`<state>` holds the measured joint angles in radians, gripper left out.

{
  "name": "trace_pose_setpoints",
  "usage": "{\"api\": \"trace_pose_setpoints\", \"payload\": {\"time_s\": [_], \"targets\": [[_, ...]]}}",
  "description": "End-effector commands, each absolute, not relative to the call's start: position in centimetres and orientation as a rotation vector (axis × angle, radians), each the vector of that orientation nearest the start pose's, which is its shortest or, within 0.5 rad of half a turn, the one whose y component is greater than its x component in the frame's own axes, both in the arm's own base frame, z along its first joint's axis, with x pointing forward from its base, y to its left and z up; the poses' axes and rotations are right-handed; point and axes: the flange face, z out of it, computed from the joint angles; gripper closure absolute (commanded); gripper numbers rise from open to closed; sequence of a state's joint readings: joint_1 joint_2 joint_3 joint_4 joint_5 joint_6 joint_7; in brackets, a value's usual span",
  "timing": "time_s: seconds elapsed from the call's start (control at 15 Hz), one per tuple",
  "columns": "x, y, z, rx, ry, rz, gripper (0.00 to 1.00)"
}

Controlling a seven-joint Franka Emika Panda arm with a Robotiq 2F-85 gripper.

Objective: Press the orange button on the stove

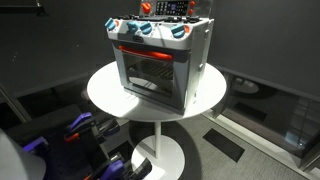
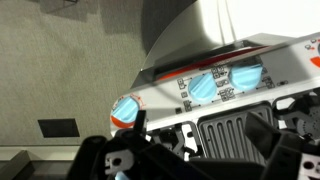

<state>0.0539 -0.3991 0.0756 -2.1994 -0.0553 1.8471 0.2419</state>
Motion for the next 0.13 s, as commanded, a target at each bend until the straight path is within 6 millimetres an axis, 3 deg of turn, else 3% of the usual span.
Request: {"api": "trace_pose_setpoints", "payload": {"time_s": [0.0, 0.07], "targets": [[43.16, 5.58, 54.56, -3.212, 0.162, -0.086, 0.00], [42.90, 5.57, 54.50, -3.213, 0.158, -0.085, 0.00]]}}
